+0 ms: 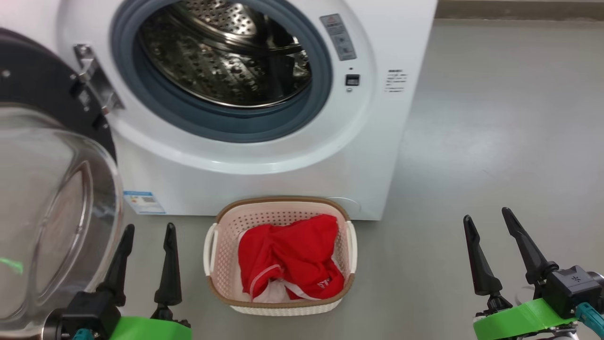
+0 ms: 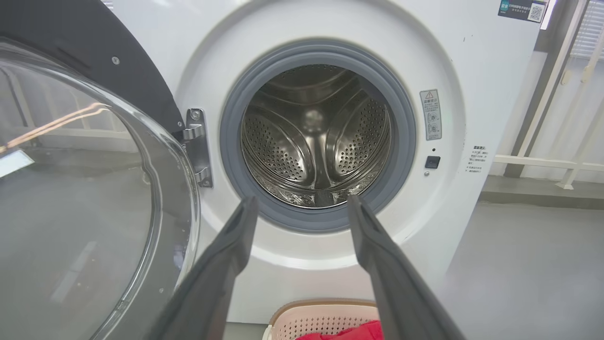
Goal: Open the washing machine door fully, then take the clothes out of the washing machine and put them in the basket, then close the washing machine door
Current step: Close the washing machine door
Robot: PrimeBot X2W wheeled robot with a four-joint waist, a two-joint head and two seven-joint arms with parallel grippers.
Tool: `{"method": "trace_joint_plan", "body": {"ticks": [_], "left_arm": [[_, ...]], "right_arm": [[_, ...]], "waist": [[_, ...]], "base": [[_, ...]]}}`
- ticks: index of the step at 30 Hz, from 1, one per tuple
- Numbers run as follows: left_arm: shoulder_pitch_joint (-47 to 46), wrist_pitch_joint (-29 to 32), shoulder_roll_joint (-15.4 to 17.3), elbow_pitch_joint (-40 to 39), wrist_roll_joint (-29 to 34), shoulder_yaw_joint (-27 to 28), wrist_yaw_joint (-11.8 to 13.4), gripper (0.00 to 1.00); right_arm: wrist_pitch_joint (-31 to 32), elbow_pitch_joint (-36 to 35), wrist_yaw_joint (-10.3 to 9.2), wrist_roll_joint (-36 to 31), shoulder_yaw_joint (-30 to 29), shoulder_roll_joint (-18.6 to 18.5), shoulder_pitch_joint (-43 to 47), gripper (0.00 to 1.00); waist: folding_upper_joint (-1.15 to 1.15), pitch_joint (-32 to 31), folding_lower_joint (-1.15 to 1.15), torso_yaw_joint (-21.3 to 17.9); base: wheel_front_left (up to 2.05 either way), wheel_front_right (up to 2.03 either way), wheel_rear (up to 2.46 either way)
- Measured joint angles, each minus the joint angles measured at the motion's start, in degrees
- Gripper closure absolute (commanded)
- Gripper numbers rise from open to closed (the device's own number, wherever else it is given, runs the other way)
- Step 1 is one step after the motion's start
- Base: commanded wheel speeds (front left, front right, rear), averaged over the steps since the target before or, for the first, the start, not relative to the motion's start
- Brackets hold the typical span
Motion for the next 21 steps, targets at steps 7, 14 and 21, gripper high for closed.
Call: {"method": "trace_joint_plan", "body": {"ticks": [7, 14, 21], "left_arm": [[0.0, 0.0, 0.0, -1.0, 0.0, -0.1, 1.9, 0.0], [0.1, 0.0, 0.0, -1.5, 0.3, -0.5, 2.8, 0.0], [0.9, 0.0, 0.0, -1.7, 0.3, -0.9, 3.1, 0.0]], "right_arm": [[0.0, -0.3, 0.0, -0.6, 0.7, 0.0, -0.2, 0.0], [0.0, -0.3, 0.0, -1.2, 1.5, 0.0, -0.7, 0.0], [0.0, -0.3, 0.0, -1.2, 2.3, 0.0, -0.8, 0.0]], "waist": [[0.0, 0.3, 0.0, 4.9], [0.0, 0.2, 0.0, 10.1], [0.0, -0.1, 0.0, 15.0]], "base": [[0.0, 0.0, 0.0], [0.0, 0.0, 0.0], [0.0, 0.0, 0.0]]}}
